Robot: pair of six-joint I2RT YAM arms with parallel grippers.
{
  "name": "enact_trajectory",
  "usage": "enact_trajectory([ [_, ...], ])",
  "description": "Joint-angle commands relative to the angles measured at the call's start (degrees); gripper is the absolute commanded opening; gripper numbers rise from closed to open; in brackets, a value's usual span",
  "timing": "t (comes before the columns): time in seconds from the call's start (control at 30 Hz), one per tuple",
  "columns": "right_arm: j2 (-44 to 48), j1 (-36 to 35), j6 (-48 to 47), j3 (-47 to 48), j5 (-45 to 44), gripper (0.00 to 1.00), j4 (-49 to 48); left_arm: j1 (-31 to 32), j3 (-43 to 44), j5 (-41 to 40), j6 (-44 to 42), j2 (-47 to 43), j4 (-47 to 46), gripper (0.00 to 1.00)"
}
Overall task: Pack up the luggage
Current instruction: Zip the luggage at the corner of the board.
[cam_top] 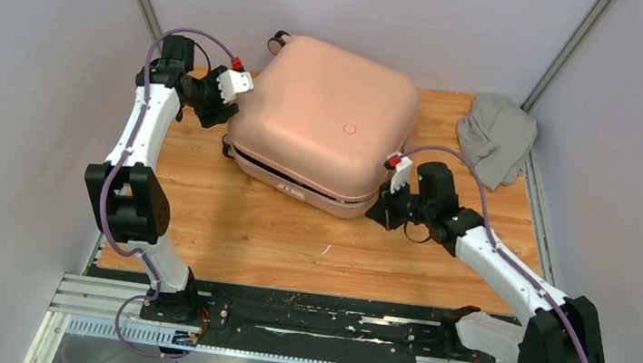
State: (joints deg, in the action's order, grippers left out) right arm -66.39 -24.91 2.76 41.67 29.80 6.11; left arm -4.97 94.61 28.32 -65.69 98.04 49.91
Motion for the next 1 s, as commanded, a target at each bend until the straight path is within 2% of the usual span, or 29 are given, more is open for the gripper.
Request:
enact_trajectory([
  [0.0, 4.45, -6.24, 1.29, -3.29, 2.31, 0.0, 3.52, 0.75, 1.81, 2.62, 13.38, -3.93, -8.36, 0.0],
  [0.17, 7.27, -9.36, 2.68, -5.79, -0.71, 0.0, 0.57, 0.75, 0.69, 2.17, 15.4, -4.16, -8.57, 0.0],
  [0.2, 7.55, -9.45, 3.08, -5.34, -2.59, 0.03, 1.33, 0.8, 0.44, 1.92, 15.42, -4.26, -8.52, 0.0],
  [0.27, 8.88, -9.46, 3.85, -4.07, -9.13, 0.19, 4.29, 0.77, 0.38, 0.74, 15.42, -4.25, -8.58, 0.0],
  [0.33, 11.4, -7.54, 5.56, -3.79, -15.37, 0.4, 4.66, 0.64, 0.57, -0.05, 15.57, -4.17, -8.52, 0.0],
  [0.37, 12.46, -5.48, 6.67, -3.98, -15.25, 0.51, 4.04, 0.59, 0.58, -0.09, 15.52, -4.25, -8.47, 0.0],
  [0.43, 13.32, 0.33, 8.51, -4.37, -10.5, 0.6, 2.03, 0.54, 0.57, -0.02, 15.35, -4.55, -8.48, 0.0],
  [0.6, 9.74, 10.34, 8.88, -3.51, -0.39, 0.69, -0.16, 0.54, 1.13, 0.34, 15.35, -5.18, -8.49, 0.0],
  [0.7, 5.68, 12.01, 6.85, -1.89, 5.08, 0.7, -1.59, 0.49, 2.02, 0.49, 15.67, -5.29, -8.25, 0.0],
  [0.97, -2.46, 13.71, 3.65, 1.28, 11.79, 0.7, -6.42, 0.52, 1.86, 0.78, 15.81, -5.57, -8.07, 0.0],
])
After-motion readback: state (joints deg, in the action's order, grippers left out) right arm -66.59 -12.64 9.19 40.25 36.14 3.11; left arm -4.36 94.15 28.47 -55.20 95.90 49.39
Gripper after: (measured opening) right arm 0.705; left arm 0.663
